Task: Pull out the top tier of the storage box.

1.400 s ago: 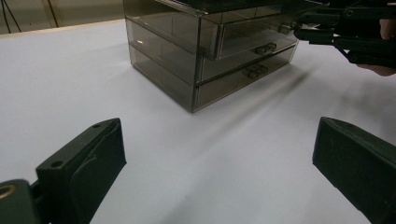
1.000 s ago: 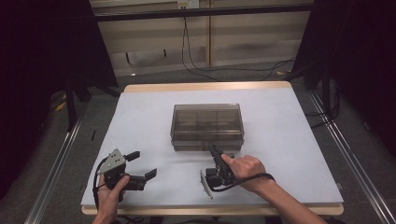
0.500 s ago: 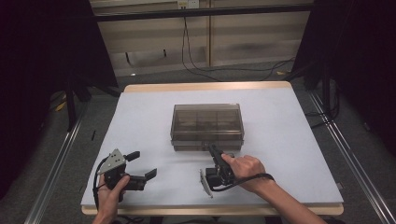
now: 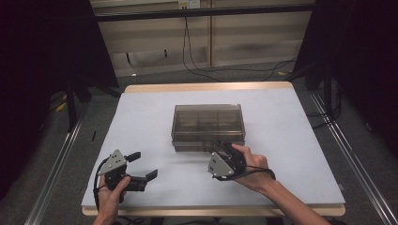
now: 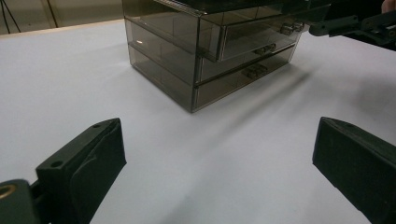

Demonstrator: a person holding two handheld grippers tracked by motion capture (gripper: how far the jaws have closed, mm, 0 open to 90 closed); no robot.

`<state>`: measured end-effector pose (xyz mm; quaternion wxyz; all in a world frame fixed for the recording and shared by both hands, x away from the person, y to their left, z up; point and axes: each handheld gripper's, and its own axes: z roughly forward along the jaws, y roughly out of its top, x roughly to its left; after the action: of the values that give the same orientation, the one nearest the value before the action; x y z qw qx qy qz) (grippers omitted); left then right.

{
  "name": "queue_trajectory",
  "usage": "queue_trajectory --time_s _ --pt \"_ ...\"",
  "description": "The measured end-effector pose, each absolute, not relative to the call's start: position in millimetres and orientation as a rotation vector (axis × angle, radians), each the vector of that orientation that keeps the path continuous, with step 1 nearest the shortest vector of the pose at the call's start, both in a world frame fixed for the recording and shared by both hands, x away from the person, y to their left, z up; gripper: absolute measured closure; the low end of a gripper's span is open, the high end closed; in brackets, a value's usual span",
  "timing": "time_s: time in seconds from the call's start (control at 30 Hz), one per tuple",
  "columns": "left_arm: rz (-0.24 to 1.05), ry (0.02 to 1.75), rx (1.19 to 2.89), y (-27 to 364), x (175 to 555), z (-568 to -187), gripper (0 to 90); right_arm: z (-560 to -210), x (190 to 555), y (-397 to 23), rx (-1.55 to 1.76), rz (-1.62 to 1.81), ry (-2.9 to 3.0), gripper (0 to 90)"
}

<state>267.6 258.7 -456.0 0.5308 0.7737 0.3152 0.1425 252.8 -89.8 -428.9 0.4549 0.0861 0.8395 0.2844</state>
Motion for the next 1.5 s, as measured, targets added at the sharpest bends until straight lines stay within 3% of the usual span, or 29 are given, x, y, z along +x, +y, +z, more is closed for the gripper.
queue_trajectory --time_s 0.37,0.77,0.83,1.23,1.33,1.37,1.5 --pt "0.333 0.745 1.843 258.7 267.8 -456.1 2.5 -409.2 273.7 -116.9 0.385 1.046 2.323 52.6" --pt "0.342 0.753 1.849 258.0 267.4 -455.7 2.5 -394.7 291.7 -142.1 0.497 1.158 2.442 50.9" --pt "0.344 0.753 1.854 258.3 267.6 -455.8 2.5 -392.3 294.0 -146.2 0.520 1.153 2.430 45.8" --pt "0.344 0.756 1.850 257.4 267.7 -456.2 2.5 -379.0 309.5 -161.5 0.567 1.209 2.459 55.3" --pt "0.341 0.757 1.849 257.3 267.8 -456.4 2.5 -379.1 314.3 -163.9 0.583 1.213 2.469 51.8" --pt "0.341 0.756 1.849 257.2 267.8 -456.4 2.5 -380.1 315.9 -164.8 0.589 1.220 2.474 57.8" --pt "0.341 0.756 1.850 257.2 267.8 -456.4 2.5 -382.4 318.5 -165.7 0.580 1.252 2.492 62.2"
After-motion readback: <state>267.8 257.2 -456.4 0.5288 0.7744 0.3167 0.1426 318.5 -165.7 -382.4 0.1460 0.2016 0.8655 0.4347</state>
